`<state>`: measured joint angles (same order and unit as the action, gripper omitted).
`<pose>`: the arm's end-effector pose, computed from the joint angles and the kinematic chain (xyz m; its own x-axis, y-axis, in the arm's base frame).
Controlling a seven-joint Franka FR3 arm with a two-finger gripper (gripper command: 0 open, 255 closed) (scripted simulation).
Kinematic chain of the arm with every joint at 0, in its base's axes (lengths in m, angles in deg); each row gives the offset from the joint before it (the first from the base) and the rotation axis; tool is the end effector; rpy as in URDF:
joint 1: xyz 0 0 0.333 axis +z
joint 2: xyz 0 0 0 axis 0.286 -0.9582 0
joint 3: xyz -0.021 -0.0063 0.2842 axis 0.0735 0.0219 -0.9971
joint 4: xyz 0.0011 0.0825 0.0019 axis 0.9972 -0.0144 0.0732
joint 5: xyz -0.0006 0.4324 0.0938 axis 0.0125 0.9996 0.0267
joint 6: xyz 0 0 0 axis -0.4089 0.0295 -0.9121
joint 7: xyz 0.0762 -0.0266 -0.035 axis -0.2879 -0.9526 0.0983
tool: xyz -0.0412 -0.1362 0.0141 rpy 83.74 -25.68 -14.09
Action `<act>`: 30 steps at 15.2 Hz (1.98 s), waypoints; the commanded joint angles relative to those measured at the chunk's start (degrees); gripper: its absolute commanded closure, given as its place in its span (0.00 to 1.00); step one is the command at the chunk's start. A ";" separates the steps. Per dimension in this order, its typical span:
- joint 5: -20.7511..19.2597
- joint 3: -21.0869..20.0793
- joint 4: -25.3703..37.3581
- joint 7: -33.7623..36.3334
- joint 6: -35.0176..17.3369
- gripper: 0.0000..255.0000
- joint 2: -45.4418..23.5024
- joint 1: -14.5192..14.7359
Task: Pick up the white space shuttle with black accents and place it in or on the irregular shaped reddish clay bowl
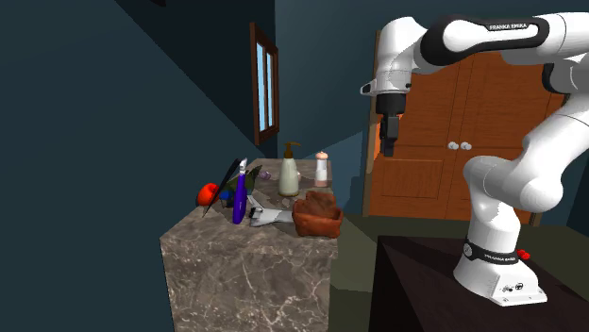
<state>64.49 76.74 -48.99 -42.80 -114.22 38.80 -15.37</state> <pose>0.3962 -0.0140 0.4955 0.9885 -0.1514 0.0051 -0.1501 -0.9836 -0.0999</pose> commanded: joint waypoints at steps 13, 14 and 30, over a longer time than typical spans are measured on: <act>-1.96 6.32 4.42 -9.50 -19.11 0.00 -22.42 -0.63; -1.81 6.81 5.31 -10.33 -20.41 0.00 -24.52 -0.61; 6.53 10.23 29.96 -24.06 -31.72 0.00 -59.74 -3.33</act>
<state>70.34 86.99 -21.33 -65.99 -145.75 -18.46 -18.26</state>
